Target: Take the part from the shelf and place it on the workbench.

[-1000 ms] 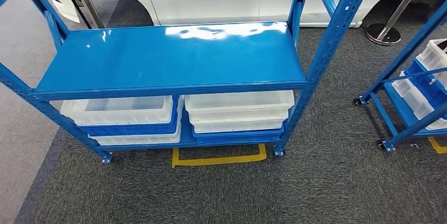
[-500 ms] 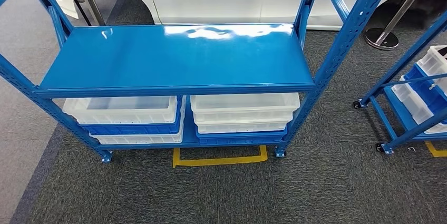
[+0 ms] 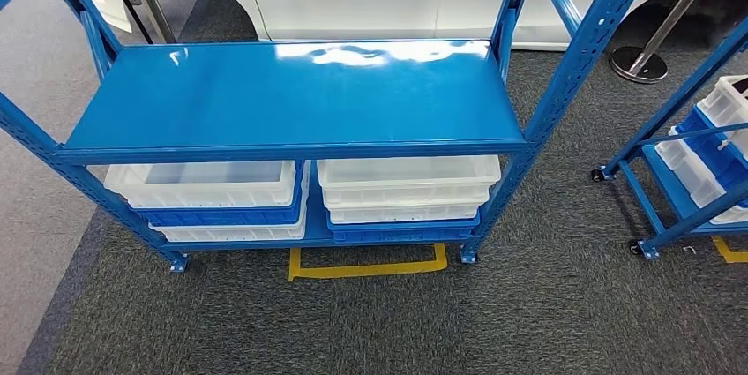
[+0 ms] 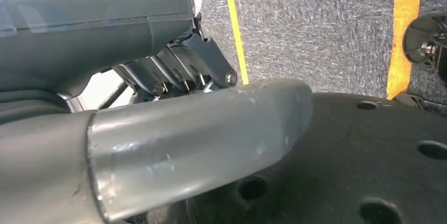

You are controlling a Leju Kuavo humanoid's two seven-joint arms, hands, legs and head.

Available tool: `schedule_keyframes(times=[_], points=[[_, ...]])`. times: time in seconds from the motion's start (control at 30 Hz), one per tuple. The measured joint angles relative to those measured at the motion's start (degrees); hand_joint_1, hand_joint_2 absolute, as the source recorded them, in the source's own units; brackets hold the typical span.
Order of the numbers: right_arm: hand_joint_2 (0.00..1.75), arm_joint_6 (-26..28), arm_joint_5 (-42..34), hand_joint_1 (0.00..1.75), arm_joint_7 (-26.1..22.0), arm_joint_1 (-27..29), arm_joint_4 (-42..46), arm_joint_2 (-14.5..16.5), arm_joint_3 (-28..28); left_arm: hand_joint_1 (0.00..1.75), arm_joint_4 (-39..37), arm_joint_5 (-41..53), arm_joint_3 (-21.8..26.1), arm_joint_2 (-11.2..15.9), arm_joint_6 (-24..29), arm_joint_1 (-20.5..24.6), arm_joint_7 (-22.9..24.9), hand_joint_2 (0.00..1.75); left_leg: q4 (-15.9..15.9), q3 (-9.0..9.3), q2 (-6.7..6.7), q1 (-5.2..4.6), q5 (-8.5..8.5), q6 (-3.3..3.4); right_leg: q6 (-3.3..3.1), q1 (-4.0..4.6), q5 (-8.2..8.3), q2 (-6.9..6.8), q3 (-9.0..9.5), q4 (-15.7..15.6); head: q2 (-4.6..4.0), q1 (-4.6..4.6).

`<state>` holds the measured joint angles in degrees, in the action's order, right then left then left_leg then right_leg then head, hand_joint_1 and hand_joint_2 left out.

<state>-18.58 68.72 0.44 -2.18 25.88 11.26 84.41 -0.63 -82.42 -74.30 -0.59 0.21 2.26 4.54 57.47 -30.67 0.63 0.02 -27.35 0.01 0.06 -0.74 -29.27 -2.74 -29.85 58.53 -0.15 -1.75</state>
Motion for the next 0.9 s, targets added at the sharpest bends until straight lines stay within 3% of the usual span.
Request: schedule_keyframes(times=[0.03,0.23,0.33,0.43,0.6,0.8,0.9], points=[[0.0,0.11,-0.14,0.0,0.11,-0.03,0.01,0.01,0.05,0.0,0.0,0.1,-0.04,0.0,0.51,0.04,0.21,0.0,0.0,0.0,0.0,0.0,0.0,0.0,0.0,0.0,0.0,0.0,0.0,0.01,0.0,0.0],[0.0,1.37,-0.9,0.0,2.1,-0.5,0.41,0.25,1.02,0.0,0.0,0.42,-1.05,0.02,3.88,0.22,2.07,0.0,0.0,0.02,0.0,0.0,0.01,-0.01,0.0,0.01,-0.01,0.0,-0.02,0.05,0.0,0.0],[0.0,1.89,-2.13,0.0,0.91,-0.67,0.91,0.39,1.57,0.0,0.0,-2.43,-0.91,0.02,4.7,0.27,0.51,0.0,0.0,0.02,0.0,0.0,0.01,-0.01,0.0,0.0,-0.01,0.0,-0.01,0.05,0.0,0.01],[0.0,2.46,-4.23,0.0,-2.56,-0.81,1.95,0.72,2.4,0.0,0.0,-4.08,1.78,-0.03,5.76,0.29,-4.53,0.0,0.0,0.02,0.0,0.01,0.01,-0.01,0.0,0.0,-0.01,0.0,-0.01,0.05,0.0,0.01],[0.0,-0.27,-9.07,0.0,-11.27,-0.67,10.31,4.35,3.58,0.0,0.0,-4.14,12.74,-0.22,7.34,0.21,-22.71,0.0,0.0,0.02,0.0,0.01,0.01,-0.01,0.0,0.01,-0.01,0.0,-0.01,0.06,0.0,0.01],[0.0,-0.92,-9.97,0.0,-12.76,-0.58,15.87,6.72,4.29,0.0,0.0,-4.15,18.27,-0.22,7.35,-0.09,-25.47,0.0,0.0,-0.01,0.03,0.02,0.01,-0.01,0.02,0.0,-0.03,0.06,-0.05,0.06,0.0,0.0],[0.0,-1.7,-10.78,0.0,-18.44,-0.42,17.0,7.22,4.05,0.0,0.0,-4.14,19.15,-0.09,5.53,-0.33,-30.94,0.0,0.0,-0.02,0.03,0.02,0.01,-0.01,0.04,0.0,-0.04,0.06,-0.06,0.06,0.0,0.0]])
